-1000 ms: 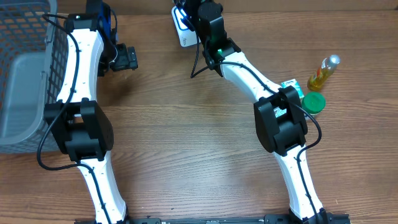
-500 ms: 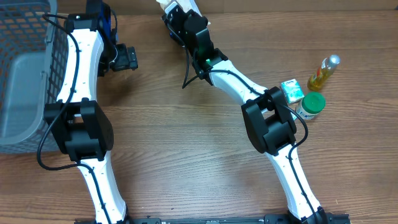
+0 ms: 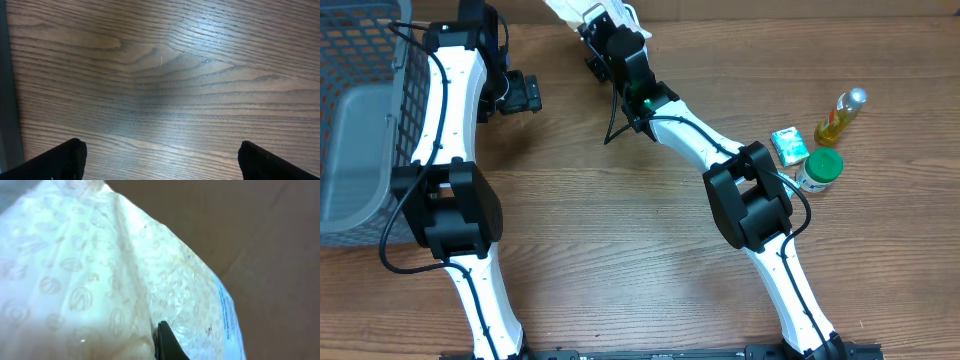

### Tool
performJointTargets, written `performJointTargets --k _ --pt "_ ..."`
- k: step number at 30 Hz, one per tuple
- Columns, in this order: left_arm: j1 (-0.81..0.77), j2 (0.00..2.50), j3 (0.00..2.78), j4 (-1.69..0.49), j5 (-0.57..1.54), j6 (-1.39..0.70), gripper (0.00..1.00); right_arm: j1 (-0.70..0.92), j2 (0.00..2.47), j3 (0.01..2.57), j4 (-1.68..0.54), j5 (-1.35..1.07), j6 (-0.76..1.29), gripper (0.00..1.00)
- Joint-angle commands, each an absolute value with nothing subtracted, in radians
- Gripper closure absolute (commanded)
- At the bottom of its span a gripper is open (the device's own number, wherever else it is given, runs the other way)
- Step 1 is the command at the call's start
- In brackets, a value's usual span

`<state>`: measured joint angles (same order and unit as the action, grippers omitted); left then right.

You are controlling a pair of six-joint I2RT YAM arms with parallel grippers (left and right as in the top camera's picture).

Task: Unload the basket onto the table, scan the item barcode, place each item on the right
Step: 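Hold the PanTree bag against the white scanner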

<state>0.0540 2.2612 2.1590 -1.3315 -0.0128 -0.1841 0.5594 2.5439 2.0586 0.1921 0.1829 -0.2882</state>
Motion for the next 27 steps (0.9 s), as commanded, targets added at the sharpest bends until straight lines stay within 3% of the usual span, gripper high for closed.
performJointTargets --k 1,7,19,27 --pt "0.052 2.260 2.176 -1.331 -0.022 -0.187 0.01 0.556 2.546 2.069 0.191 0.179 -0.165 0.96" --pt "0.052 2.260 2.176 -1.331 -0.022 -0.187 0.01 0.554 2.546 2.069 0.188 0.179 -0.023 0.96" --pt "0.052 2.260 2.176 -1.331 -0.022 -0.187 0.00 0.537 2.542 2.070 0.212 0.179 0.027 0.96" --pt "0.052 2.260 2.176 -1.331 -0.022 -0.187 0.00 0.493 2.312 2.070 0.122 0.059 0.027 0.96"
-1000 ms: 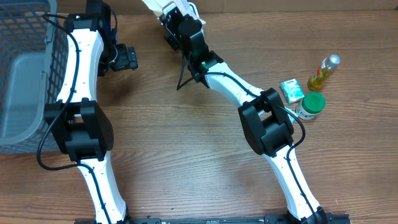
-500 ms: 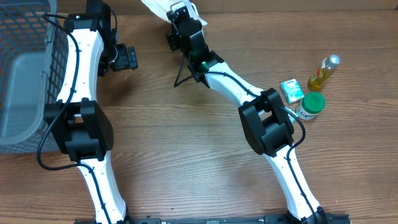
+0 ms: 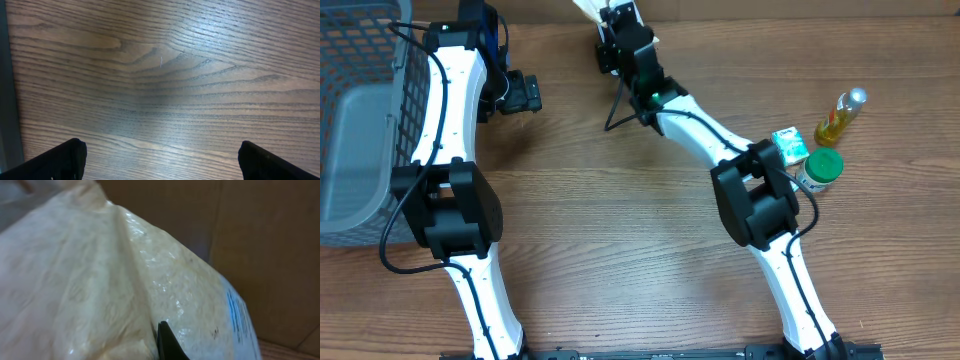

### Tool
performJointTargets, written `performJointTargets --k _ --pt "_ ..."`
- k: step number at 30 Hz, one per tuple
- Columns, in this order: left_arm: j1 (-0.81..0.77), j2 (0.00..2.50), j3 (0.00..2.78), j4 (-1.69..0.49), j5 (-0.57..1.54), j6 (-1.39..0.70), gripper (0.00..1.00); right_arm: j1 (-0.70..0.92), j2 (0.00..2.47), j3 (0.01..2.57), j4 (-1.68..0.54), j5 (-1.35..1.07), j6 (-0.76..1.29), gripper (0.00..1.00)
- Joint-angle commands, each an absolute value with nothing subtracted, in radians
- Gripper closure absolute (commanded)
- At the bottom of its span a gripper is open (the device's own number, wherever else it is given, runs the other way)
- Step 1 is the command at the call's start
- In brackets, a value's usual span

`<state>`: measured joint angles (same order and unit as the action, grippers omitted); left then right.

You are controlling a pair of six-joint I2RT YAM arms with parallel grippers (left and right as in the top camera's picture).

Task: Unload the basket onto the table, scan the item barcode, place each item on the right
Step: 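Hold the PanTree bag against the white scanner, then carry the PanTree bag back down and lower it beside the wipes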

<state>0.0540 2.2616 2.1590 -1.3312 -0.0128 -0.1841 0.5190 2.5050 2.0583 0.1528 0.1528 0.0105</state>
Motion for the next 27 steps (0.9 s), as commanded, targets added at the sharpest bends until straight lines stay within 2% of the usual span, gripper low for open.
performJointTargets --k 1,9,13,17,23,27 --pt "0.052 2.260 2.176 -1.331 -0.022 -0.187 0.01 0.485 2.270 2.070 0.076 0.015 0.027 0.96" --pt "0.052 2.260 2.176 -1.331 -0.022 -0.187 0.00 0.399 2.010 2.070 -0.519 -0.284 0.158 0.96" --pt "0.052 2.260 2.176 -1.331 -0.022 -0.187 0.00 0.352 1.999 2.069 -0.846 -0.464 0.157 0.96" --pt "0.052 2.260 2.176 -1.331 -0.022 -0.187 0.00 0.328 2.030 2.039 -1.169 -0.480 0.093 0.96" --pt "0.052 2.260 2.176 -1.331 -0.022 -0.187 0.00 0.324 2.040 1.901 -1.270 -0.427 0.051 0.96" --pt "0.052 2.260 2.176 -1.331 -0.022 -0.187 0.01 0.324 2.040 1.825 -1.250 -0.207 0.059 0.89"
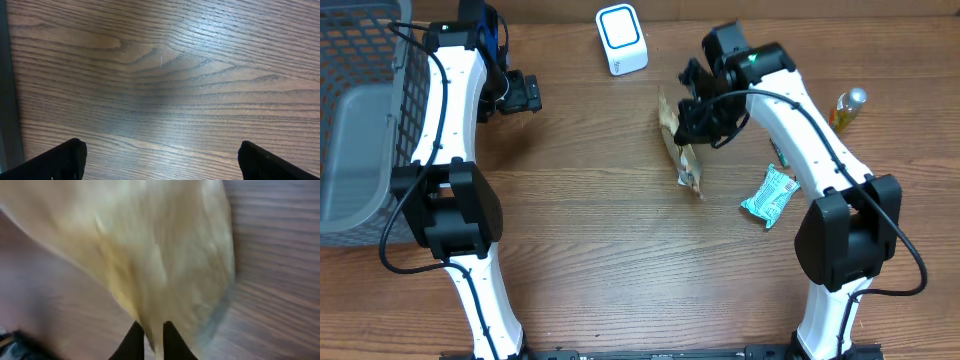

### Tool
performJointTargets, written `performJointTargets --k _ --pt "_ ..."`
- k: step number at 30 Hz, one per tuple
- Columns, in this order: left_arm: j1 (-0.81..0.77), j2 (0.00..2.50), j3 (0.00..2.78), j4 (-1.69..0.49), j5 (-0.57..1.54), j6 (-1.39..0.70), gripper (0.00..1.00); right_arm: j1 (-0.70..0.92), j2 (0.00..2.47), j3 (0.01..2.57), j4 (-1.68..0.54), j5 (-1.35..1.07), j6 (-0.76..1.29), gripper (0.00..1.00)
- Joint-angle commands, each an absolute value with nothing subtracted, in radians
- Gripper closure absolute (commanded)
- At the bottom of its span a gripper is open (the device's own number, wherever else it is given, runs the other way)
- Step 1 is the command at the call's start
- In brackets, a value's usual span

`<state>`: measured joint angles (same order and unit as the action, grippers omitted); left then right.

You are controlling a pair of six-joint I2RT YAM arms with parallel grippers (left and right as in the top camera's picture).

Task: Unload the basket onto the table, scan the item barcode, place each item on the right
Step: 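Carry the PanTree bag back down and lower it beside the wipes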

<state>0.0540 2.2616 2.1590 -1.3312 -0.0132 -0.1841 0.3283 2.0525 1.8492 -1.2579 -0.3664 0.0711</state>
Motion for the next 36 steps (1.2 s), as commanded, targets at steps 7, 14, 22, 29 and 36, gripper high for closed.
performJointTargets --k 7,14,22,29,36 --pt "0.052 2.260 2.176 -1.331 -0.022 -0.187 0.00 0.324 2.040 1.800 -1.246 -0.008 0.134 0.84" --pt "0.052 2.260 2.176 -1.331 -0.022 -0.187 0.00 0.324 2.040 1.800 -1.248 0.114 0.155 0.37" --pt "0.052 2.260 2.176 -1.331 -0.022 -0.187 0.00 0.324 2.041 1.799 -1.200 0.265 0.293 0.18" --pt "0.052 2.260 2.176 -1.331 -0.022 -0.187 0.01 0.328 2.043 1.772 -1.056 0.162 0.323 0.18" --pt "0.052 2.260 2.176 -1.331 -0.022 -0.187 0.00 0.328 2.082 1.688 -0.906 0.142 0.322 0.18"
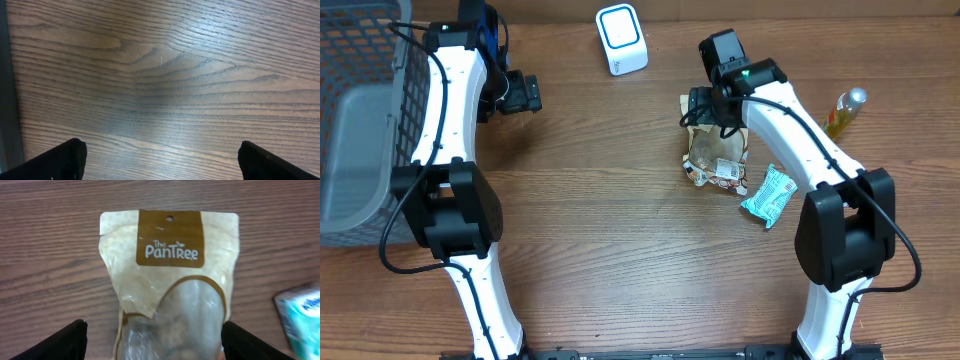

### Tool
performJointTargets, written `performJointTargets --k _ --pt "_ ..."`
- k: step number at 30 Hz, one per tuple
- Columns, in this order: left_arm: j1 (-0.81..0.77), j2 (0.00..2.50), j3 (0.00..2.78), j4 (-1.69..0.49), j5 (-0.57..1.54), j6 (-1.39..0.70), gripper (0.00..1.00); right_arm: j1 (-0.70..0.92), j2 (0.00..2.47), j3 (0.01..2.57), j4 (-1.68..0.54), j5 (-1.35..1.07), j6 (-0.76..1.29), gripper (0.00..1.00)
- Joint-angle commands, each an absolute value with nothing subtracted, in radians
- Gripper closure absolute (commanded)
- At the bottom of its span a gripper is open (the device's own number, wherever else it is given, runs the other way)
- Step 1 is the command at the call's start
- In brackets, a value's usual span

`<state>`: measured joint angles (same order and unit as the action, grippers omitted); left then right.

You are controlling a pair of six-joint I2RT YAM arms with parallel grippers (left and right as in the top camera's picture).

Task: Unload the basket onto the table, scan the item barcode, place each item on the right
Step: 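Carry the PanTree bag back down and lower it beside the wipes, then open the right gripper to release the PanTree bag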

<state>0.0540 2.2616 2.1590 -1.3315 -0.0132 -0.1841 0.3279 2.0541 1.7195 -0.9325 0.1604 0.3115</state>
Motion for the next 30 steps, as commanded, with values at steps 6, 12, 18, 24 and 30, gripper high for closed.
performJointTargets --k 6,12,18,24,30 --pt "0.052 2.260 2.176 -1.331 -0.022 -0.187 0.01 0.328 2.115 1.570 -0.773 0.080 0.322 0.18" --pt "0.052 2.260 2.176 -1.331 -0.022 -0.187 0.01 0.328 2.117 1.523 -0.852 0.072 0.322 0.15" --pt "0.052 2.260 2.176 -1.331 -0.022 -0.187 0.00 0.328 2.117 1.523 -1.110 0.030 0.322 0.10" --pt "0.052 2.260 2.176 -1.331 -0.022 -0.187 0.01 0.328 2.117 1.523 -1.243 -0.025 0.311 0.09" --pt "0.052 2.260 2.176 -1.331 -0.022 -0.187 0.00 0.328 2.109 1.609 -1.271 -0.002 0.285 0.04"
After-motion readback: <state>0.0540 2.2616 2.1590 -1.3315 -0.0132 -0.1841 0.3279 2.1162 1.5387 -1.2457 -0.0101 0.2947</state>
